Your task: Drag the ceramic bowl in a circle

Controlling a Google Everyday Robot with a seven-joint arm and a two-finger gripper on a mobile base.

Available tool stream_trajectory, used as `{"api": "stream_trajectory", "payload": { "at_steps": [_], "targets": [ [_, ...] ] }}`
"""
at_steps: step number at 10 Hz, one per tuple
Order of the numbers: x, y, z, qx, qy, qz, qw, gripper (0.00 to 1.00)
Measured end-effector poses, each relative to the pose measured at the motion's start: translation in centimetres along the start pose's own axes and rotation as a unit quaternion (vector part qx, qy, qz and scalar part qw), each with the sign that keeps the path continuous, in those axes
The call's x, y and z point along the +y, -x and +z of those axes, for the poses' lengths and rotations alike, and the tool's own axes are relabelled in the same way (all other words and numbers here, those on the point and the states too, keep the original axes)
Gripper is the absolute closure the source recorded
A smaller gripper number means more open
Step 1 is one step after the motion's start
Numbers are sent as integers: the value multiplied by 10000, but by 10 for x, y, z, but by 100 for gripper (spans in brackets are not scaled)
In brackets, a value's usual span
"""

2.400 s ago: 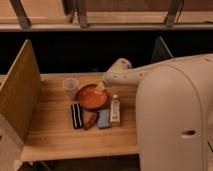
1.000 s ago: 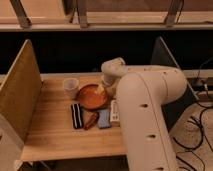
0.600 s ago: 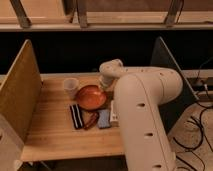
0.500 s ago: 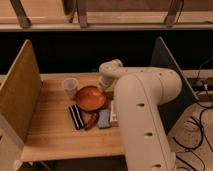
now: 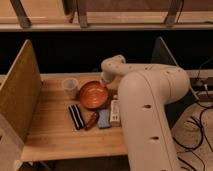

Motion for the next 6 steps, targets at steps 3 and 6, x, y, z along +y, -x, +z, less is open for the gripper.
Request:
{"api": "stream_trajectory", "payload": {
  "at_steps": [3, 6],
  "targets": [
    [-27, -10, -15, 81, -308, 89, 9995, 100],
    [-26, 12, -15, 27, -393, -109, 9992, 100]
  ]
}}
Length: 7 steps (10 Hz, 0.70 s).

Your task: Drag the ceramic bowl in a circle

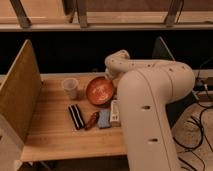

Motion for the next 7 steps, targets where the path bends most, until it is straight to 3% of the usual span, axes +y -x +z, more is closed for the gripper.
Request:
{"api": "stream_trajectory", "payload": {
  "at_steps": [4, 7],
  "targets": [
    [35, 32, 10, -184, 201, -460, 9986, 100],
    [68, 20, 14, -148, 478, -586, 9970, 100]
  ]
}}
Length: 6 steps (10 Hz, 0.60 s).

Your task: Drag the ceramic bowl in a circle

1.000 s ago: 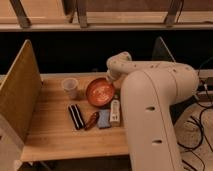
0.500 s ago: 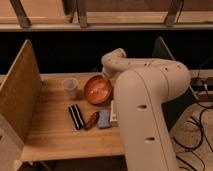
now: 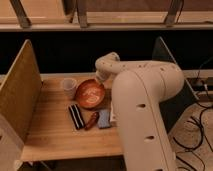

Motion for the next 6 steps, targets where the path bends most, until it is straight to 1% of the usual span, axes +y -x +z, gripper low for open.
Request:
{"api": "stream_trajectory", "payload": {
  "at_steps": [1, 2, 3, 4, 6],
  "targets": [
    [6, -13, -6, 101, 6, -71, 9999, 100],
    [8, -26, -12, 213, -27, -99, 9997, 100],
    [7, -43, -21, 357, -102, -127, 9992, 100],
    [-1, -56, -29, 484, -222, -97, 9985, 100],
    [-25, -76, -42, 669, -480, 73, 9966, 100]
  ]
}}
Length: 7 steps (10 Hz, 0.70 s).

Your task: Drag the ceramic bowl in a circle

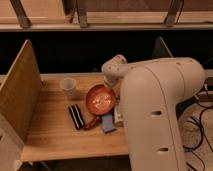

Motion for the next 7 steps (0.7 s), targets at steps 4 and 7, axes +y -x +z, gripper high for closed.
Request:
{"api": "stream_trajectory", "payload": {
  "at_steps": [4, 7],
  "targets": [
    [-26, 26, 8, -86, -235, -2, 9997, 100],
    [-27, 69, 10, -482, -242, -270, 9982, 100]
  ]
}}
